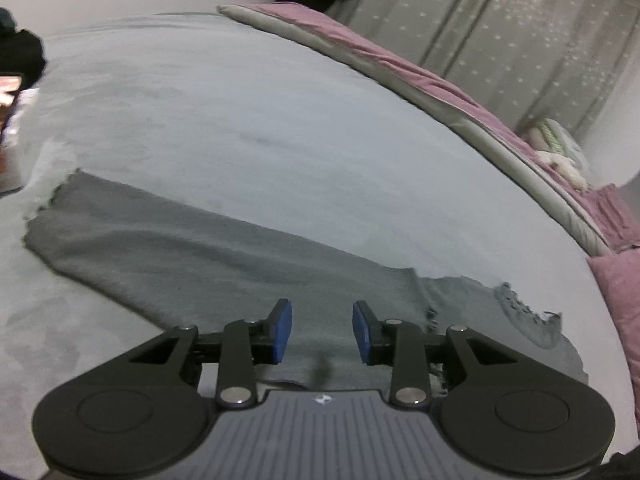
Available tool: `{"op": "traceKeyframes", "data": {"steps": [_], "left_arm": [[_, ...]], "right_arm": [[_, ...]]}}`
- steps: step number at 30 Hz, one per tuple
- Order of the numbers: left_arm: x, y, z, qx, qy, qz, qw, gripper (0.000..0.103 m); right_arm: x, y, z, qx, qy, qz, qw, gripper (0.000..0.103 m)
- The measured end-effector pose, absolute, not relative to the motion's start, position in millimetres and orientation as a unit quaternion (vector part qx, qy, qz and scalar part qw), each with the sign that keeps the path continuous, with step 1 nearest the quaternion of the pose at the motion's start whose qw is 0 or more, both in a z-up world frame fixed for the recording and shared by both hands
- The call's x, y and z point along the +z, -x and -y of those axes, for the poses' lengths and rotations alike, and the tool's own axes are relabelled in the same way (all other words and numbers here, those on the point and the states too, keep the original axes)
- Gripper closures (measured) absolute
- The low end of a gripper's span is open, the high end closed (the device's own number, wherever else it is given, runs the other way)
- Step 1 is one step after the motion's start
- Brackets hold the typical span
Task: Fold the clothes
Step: 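Move the left gripper to the unfolded sleeve cuff and close on it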
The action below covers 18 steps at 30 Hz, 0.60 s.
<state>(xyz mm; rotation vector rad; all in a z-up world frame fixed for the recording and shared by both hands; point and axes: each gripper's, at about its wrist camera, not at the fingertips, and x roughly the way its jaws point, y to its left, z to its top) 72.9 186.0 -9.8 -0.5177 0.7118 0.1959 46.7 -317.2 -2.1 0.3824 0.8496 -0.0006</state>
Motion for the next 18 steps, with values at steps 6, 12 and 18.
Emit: {"op": "traceKeyframes", "data": {"steps": [6,12,18], "left_arm": [[-15.7,-73.0,-186.6,0.145,0.231,-0.356,0.894,0.057],[-22.8,-68.8,-203.1,0.247,0.216,-0.353,0.876,0.052],[-28.1,-57.2,-214.9,0.315,0.203,-0.323,0.869,0.052]], "right_arm": [[7.4,-45.5,297.9,0.011,-0.172,-0.409,0.896,0.046],[6.5,-52.5,282.3,0.02,-0.17,-0.415,0.894,0.038],[4.5,-61.3,263.3,0.034,-0.162,-0.419,0.893,0.032]]}}
